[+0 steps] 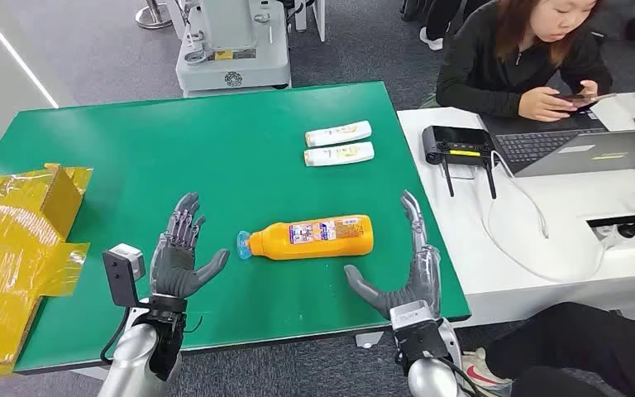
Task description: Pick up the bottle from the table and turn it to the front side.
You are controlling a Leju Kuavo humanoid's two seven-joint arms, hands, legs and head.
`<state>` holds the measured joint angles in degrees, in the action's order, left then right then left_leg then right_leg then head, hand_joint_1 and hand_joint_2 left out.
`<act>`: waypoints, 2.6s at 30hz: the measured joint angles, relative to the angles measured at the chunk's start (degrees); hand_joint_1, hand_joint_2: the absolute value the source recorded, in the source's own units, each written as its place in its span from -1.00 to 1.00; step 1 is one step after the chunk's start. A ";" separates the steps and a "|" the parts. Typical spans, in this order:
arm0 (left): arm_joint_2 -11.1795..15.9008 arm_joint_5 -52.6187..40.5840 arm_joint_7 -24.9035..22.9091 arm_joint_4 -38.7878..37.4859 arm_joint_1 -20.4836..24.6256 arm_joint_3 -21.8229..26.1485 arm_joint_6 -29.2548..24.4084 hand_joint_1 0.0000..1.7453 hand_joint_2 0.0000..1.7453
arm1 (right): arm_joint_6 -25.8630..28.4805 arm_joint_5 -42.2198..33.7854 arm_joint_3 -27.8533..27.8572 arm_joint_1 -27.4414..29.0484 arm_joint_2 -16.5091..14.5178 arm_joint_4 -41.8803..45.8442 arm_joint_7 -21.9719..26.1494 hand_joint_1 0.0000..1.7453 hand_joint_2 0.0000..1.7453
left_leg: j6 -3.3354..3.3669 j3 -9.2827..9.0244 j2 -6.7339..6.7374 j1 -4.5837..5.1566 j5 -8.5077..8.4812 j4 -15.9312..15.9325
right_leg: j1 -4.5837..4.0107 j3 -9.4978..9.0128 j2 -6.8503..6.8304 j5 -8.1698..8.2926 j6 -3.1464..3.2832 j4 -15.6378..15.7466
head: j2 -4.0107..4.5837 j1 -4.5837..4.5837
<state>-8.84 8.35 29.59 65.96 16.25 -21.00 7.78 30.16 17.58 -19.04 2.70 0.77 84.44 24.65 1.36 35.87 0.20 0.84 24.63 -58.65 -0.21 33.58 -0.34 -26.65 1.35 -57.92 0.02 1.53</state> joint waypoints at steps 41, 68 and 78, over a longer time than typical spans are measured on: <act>0.25 -4.84 -0.84 -5.75 4.91 -3.48 -1.40 -1.00 1.00 | -44.22 20.50 -23.27 -49.17 3.90 -51.51 -22.76 -1.00 1.00 | 0.02 0.02 -0.02 0.00 -0.21 -0.05 | 0.00 0.01 0.00 0.20 -0.02 -0.04 | 0.00 0.01; 1.48 -0.97 -1.53 -5.73 3.48 -3.48 0.40 -1.00 1.00 | -56.23 21.05 -46.38 -57.31 9.15 -55.18 -24.59 -1.00 1.00 | 0.02 -0.06 -0.03 0.01 -0.21 -0.07 | 0.01 -0.07 -0.01 0.20 -0.02 -0.03 | 0.00 0.00; 1.73 -1.17 -1.53 -5.73 2.74 -3.44 0.03 -1.00 1.00 | -49.74 20.82 -49.10 -54.98 9.60 -56.74 -25.52 -0.65 1.00 | 0.03 -0.30 0.08 0.00 -0.19 -0.07 | 0.01 -0.27 0.09 0.20 -0.03 0.00 | 0.00 0.00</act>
<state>-7.11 7.18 28.06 60.24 18.99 -24.45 7.81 -19.57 38.40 -68.14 -52.27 10.38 27.70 -0.87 1.39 35.57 0.27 0.85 24.44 -58.71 -0.21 33.32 -0.25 -26.45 1.32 -57.92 0.02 1.53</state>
